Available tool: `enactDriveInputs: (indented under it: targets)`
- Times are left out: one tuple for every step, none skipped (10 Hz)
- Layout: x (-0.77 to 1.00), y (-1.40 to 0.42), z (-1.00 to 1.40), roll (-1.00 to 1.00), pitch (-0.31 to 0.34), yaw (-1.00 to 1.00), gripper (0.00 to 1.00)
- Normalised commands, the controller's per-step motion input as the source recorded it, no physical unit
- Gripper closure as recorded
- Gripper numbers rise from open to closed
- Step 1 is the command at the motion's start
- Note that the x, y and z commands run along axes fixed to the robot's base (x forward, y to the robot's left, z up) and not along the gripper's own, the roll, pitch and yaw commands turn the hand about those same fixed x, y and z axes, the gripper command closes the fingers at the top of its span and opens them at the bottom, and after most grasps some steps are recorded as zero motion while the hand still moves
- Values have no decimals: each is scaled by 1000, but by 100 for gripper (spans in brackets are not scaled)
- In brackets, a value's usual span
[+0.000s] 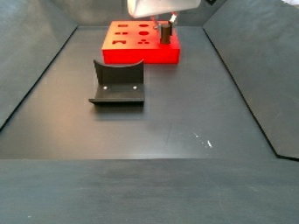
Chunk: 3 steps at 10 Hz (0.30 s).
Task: Insert the hexagon object.
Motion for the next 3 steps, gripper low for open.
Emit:
enactDriveInputs:
  targets:
    - [0,-14,-817,177,-103,-31,100]
    - [0,0,-371,60,-27,-14,100]
    - [0,0,0,0,0,0,100]
